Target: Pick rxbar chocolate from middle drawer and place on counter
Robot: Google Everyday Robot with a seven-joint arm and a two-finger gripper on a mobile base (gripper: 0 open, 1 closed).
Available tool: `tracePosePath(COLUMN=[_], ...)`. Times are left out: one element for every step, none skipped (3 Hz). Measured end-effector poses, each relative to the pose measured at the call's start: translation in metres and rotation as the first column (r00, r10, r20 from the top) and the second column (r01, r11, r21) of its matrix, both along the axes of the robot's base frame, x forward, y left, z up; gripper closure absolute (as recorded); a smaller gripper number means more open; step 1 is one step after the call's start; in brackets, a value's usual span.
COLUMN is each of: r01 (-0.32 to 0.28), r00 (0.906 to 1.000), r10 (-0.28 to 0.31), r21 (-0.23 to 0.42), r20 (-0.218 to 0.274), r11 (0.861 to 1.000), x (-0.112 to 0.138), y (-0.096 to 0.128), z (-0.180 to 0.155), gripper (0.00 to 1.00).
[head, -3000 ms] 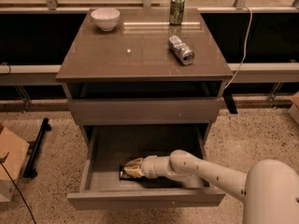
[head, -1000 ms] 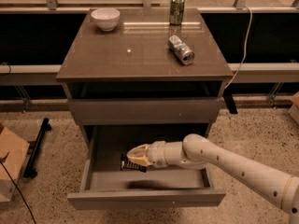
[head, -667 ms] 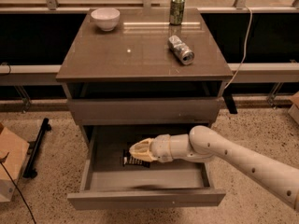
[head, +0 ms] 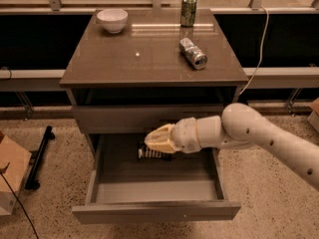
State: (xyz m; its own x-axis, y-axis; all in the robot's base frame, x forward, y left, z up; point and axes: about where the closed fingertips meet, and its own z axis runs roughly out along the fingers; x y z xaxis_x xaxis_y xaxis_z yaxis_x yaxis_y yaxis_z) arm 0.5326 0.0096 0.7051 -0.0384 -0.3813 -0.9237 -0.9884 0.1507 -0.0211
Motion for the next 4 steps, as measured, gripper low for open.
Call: tracePosePath(r01=[0.012,0.056,0.174,0.3], r00=[0.9932,0.9785,0.9449,0.8917], r10=[-0.003,-0.03,-0.127,-0.228], r21=[-0.078,-0.12,-0.135,-0.132], r20=[0.116,0.204,0.302,0.391], r11=[0.997,0.991,0.976,0.945], x=[-0.002,0.009,0.023,0.066], y=[-0.001,-0.003,-0.007,-0.014], z=[0.08,0.138,0.218,0.246], gripper=[1.0,1.0,1.0,1.0])
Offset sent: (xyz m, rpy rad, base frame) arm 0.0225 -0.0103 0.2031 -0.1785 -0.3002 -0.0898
